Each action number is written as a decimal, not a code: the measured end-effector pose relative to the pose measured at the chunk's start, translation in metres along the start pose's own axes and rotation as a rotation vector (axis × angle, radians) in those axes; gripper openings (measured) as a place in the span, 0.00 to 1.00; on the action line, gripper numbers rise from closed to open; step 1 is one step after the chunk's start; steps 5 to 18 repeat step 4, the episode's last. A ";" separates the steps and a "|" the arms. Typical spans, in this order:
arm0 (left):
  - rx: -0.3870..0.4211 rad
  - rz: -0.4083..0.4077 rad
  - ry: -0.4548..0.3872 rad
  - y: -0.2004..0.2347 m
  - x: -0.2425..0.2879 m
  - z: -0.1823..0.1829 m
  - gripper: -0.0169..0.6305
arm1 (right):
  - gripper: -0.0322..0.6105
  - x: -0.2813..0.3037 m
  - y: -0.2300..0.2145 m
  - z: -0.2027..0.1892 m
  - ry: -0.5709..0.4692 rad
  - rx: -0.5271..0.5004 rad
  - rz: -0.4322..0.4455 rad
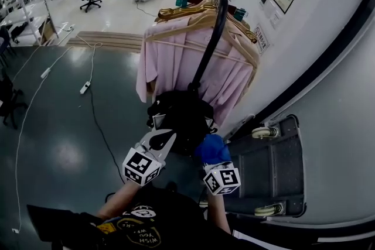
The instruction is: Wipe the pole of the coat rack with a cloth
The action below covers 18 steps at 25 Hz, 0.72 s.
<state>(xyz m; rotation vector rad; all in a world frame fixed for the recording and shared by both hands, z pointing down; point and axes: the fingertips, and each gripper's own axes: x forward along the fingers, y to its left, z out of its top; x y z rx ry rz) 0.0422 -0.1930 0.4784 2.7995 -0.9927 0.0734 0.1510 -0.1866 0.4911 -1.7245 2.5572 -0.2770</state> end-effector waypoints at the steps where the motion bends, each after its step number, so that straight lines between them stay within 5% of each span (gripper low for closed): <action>1: -0.003 -0.004 0.005 -0.001 0.000 -0.001 0.03 | 0.06 0.001 0.001 0.000 0.000 -0.002 0.005; 18: -0.007 -0.027 0.023 -0.006 0.002 -0.004 0.03 | 0.06 0.004 0.005 0.002 0.001 -0.008 0.021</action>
